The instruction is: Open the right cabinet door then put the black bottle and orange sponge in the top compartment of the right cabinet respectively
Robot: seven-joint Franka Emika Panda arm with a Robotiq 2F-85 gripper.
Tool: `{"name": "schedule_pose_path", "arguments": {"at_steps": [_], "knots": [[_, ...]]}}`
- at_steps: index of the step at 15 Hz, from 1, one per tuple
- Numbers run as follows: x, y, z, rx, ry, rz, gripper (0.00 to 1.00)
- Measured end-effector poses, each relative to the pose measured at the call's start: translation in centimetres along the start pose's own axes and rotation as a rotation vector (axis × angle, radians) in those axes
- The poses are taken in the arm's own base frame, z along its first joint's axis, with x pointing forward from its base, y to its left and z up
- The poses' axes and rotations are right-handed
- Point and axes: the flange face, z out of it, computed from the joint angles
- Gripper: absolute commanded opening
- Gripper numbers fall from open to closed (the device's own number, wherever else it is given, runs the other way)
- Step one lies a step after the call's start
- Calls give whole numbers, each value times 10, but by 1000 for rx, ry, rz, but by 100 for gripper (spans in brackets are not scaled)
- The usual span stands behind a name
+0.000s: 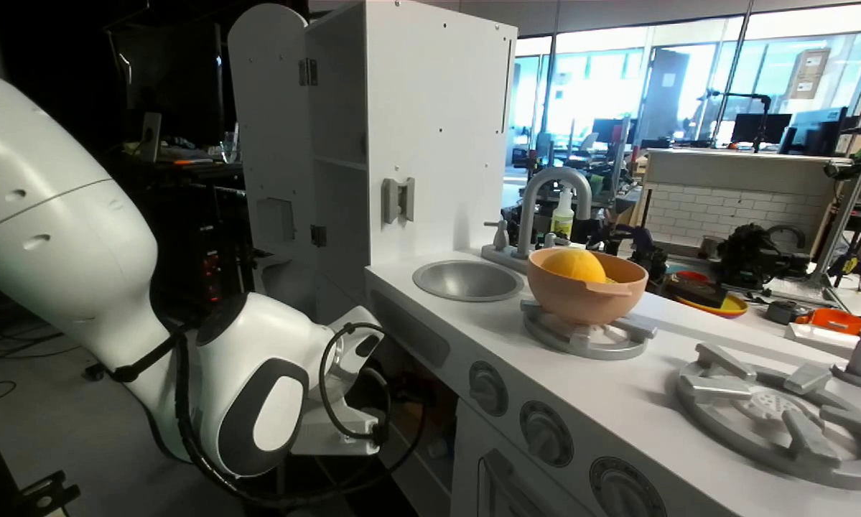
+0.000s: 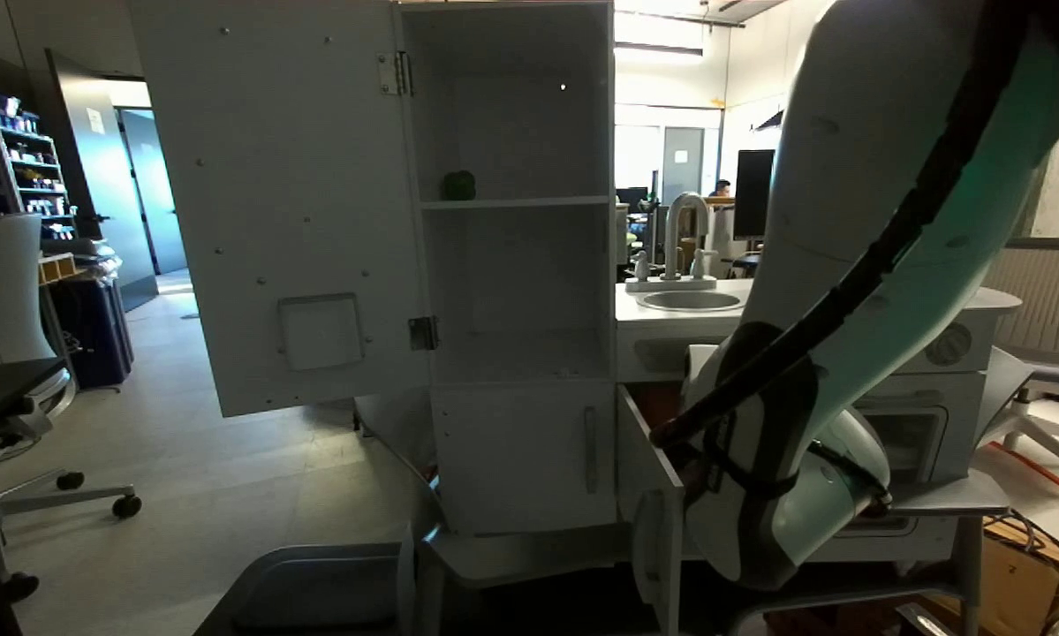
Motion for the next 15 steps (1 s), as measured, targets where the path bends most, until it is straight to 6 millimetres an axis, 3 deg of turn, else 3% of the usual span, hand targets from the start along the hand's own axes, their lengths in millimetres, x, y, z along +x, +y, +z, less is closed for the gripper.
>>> {"name": "schedule_pose_path", "arguments": {"at_steps": [4, 8, 11, 15], "knots": [[-3, 1, -20, 22, -37, 11, 100], [-11, 17, -50, 15, -93, 15, 100], [-15, 37, -82, 9, -157, 0, 100], [-6, 64, -140, 31, -195, -15, 100]]}}
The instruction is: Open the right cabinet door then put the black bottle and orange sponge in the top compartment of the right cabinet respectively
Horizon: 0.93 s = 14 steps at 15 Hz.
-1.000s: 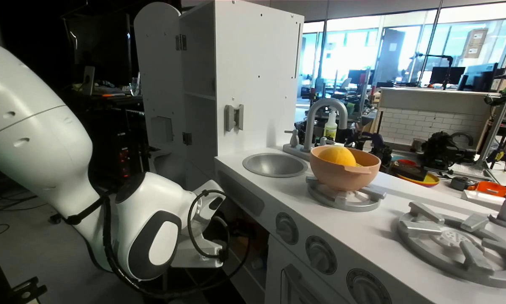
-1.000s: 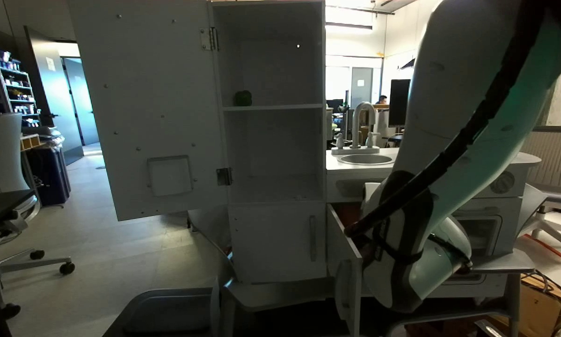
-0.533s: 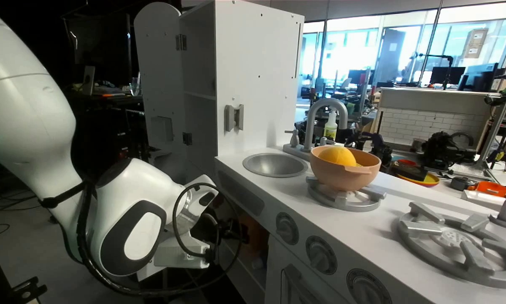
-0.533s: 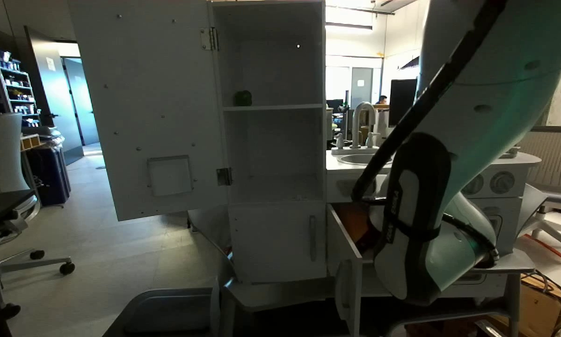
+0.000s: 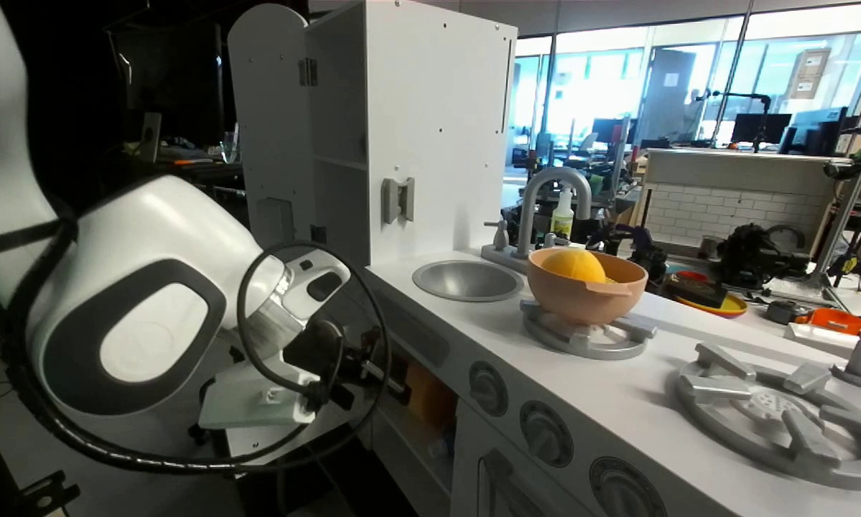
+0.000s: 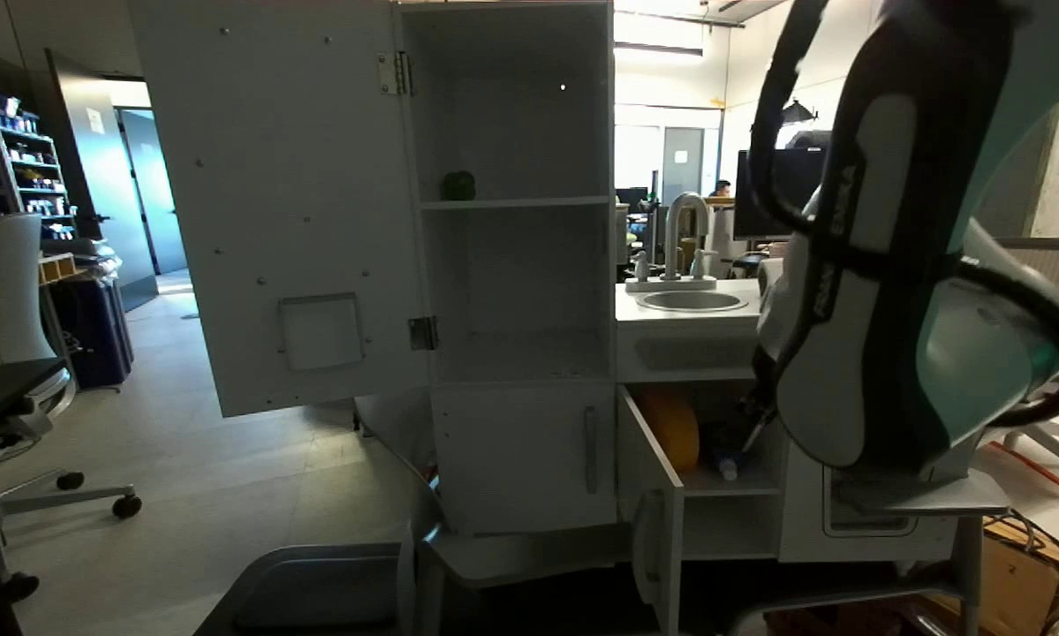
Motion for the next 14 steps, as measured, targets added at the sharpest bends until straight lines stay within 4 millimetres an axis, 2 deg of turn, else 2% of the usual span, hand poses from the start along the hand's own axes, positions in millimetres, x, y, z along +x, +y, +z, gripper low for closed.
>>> {"name": "schedule_pose_path", "arguments": {"at_steps": [4, 7, 11, 14], "knots": [[6, 22, -58, 70, -5, -13, 100], [7, 39, -93, 142, -67, -48, 100], [3, 67, -136, 272, -215, -100, 100], [1, 93, -159, 335, -317, -153, 100]]}}
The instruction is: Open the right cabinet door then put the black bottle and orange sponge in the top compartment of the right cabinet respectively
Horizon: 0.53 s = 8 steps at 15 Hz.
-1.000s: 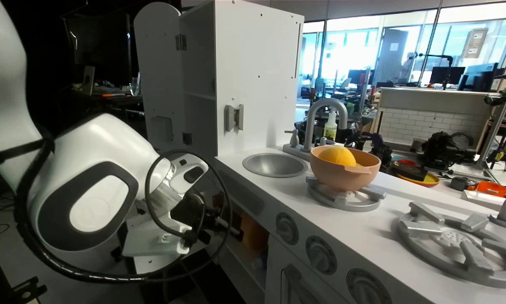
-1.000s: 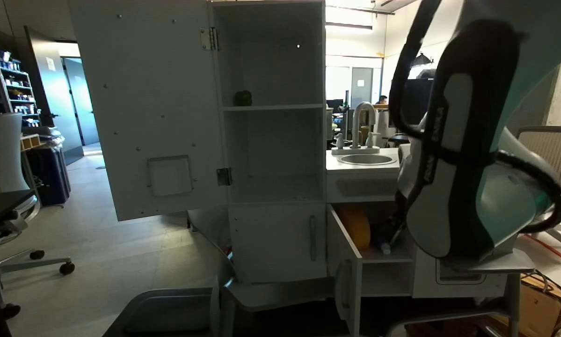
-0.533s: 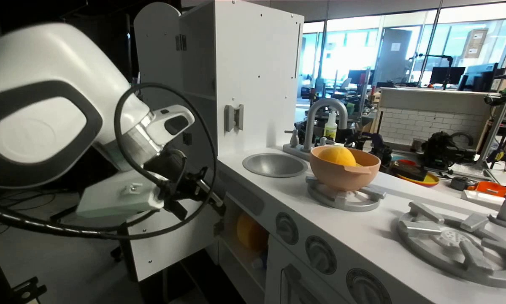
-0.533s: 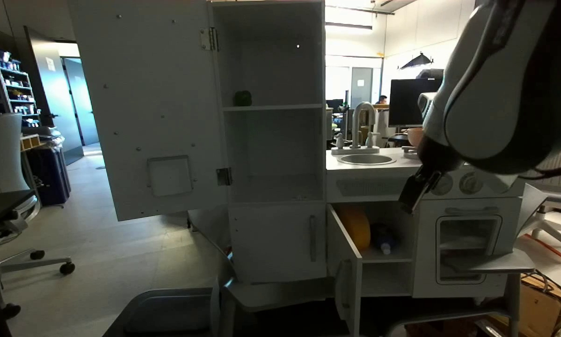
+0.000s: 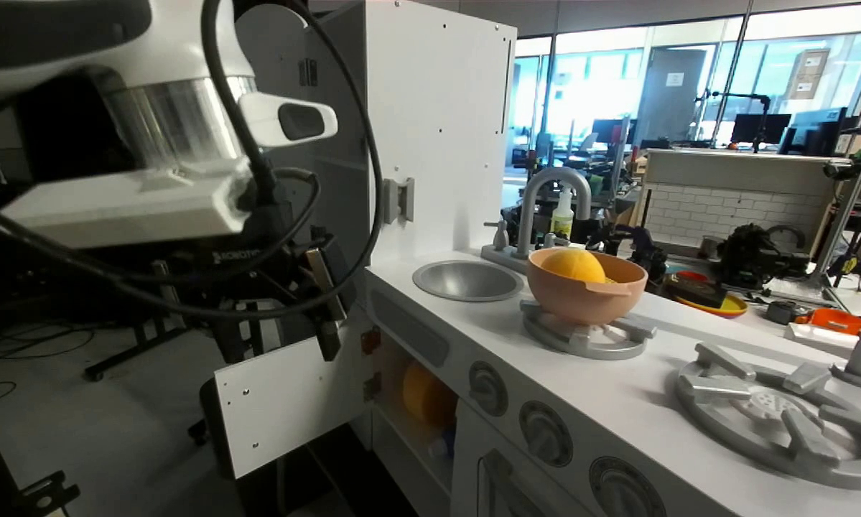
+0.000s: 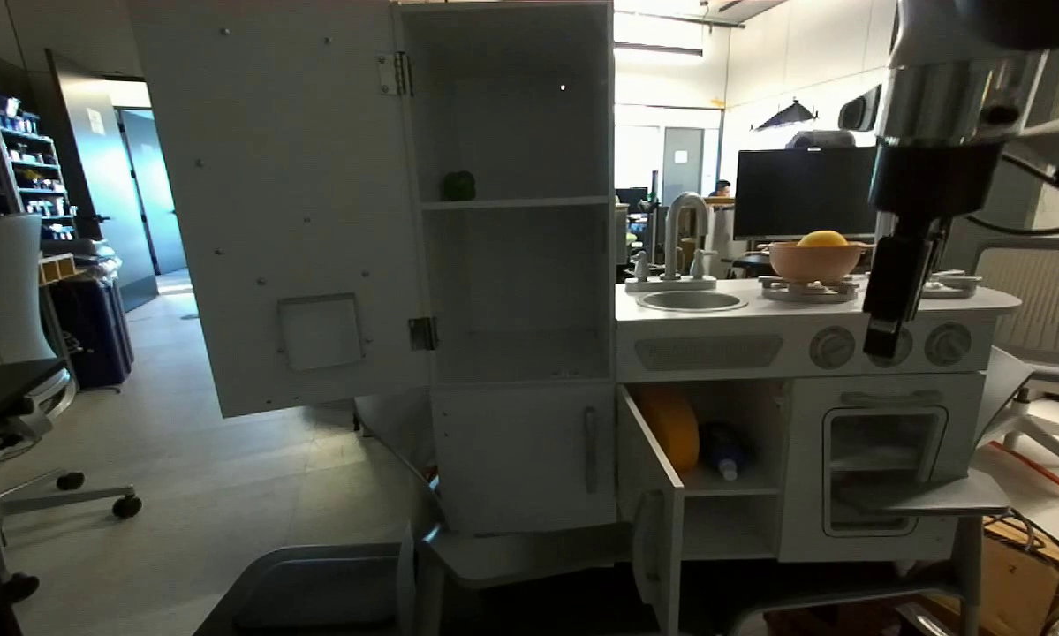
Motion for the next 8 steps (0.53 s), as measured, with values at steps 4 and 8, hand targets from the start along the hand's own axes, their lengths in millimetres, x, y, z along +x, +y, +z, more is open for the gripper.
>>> {"name": "schedule_pose_path", "arguments": {"at_steps": [4, 8], "knots": [[-12, 11, -44, 59, -77, -25, 100], [-27, 7, -108, 145, -46, 42, 100]]}}
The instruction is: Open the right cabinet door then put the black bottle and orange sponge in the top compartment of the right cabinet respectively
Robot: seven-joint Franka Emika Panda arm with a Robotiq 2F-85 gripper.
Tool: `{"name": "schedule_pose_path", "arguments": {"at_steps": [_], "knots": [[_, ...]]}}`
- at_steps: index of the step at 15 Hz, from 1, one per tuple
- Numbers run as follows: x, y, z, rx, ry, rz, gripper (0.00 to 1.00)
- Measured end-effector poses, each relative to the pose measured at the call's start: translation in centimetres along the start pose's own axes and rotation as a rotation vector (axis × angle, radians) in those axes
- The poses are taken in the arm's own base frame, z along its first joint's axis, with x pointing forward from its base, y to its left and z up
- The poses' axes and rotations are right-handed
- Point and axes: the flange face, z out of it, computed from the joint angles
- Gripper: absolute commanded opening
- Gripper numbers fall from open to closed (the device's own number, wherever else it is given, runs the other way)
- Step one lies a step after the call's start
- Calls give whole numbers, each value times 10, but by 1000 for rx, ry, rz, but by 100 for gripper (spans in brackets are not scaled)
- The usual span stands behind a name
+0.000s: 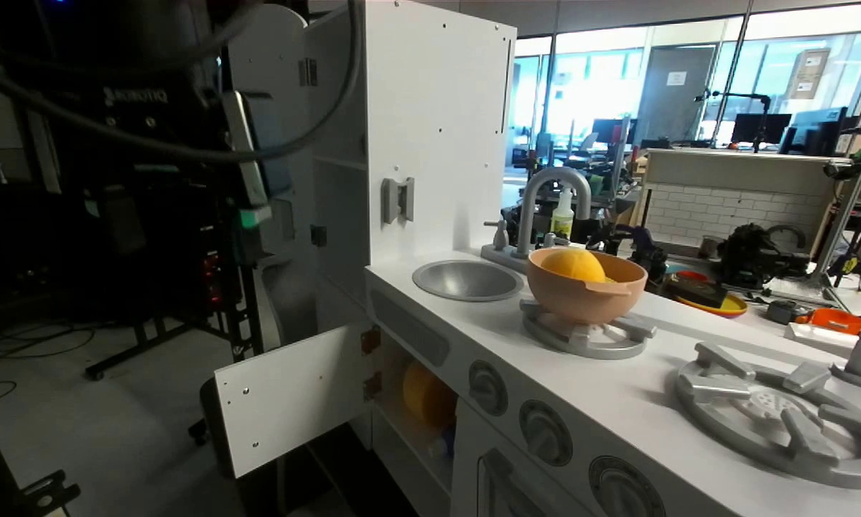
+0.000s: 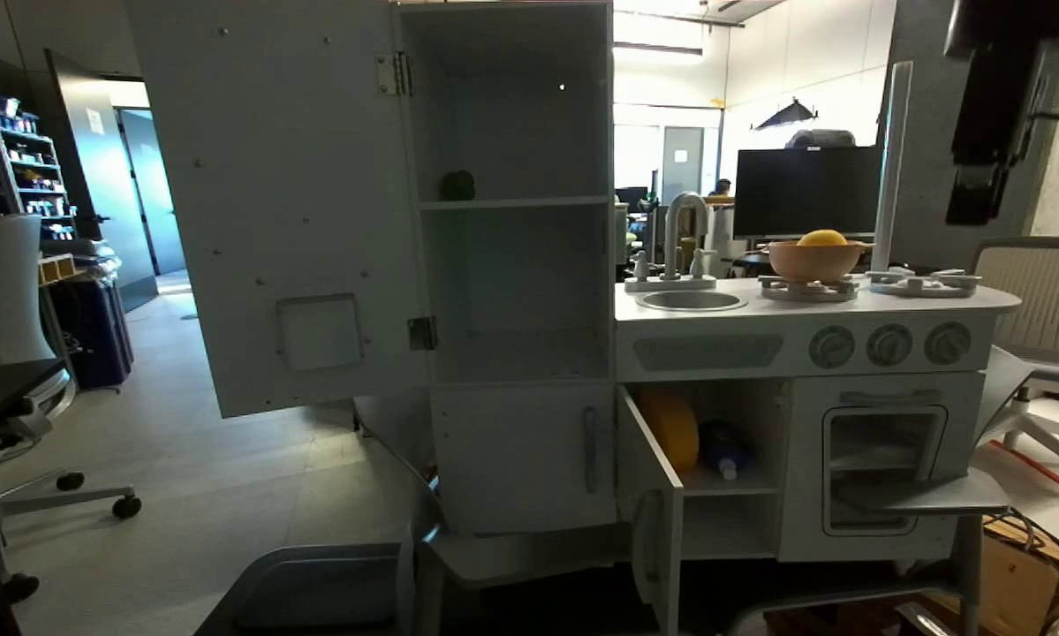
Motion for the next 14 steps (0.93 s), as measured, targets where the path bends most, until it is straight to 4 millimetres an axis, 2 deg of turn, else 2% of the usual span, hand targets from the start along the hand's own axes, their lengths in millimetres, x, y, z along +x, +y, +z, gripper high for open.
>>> {"name": "schedule_pose_path", "arguments": {"at_steps": [4, 8, 10, 12, 14], "knots": [[-35, -34, -50, 77, 63, 125, 100], [-74, -95, -88, 115, 38, 208, 100], [-83, -128, -105, 115, 27, 244, 100], [-87, -145, -113, 98, 28, 257, 100], [-87, -146, -112, 96, 26, 262, 100]]}}
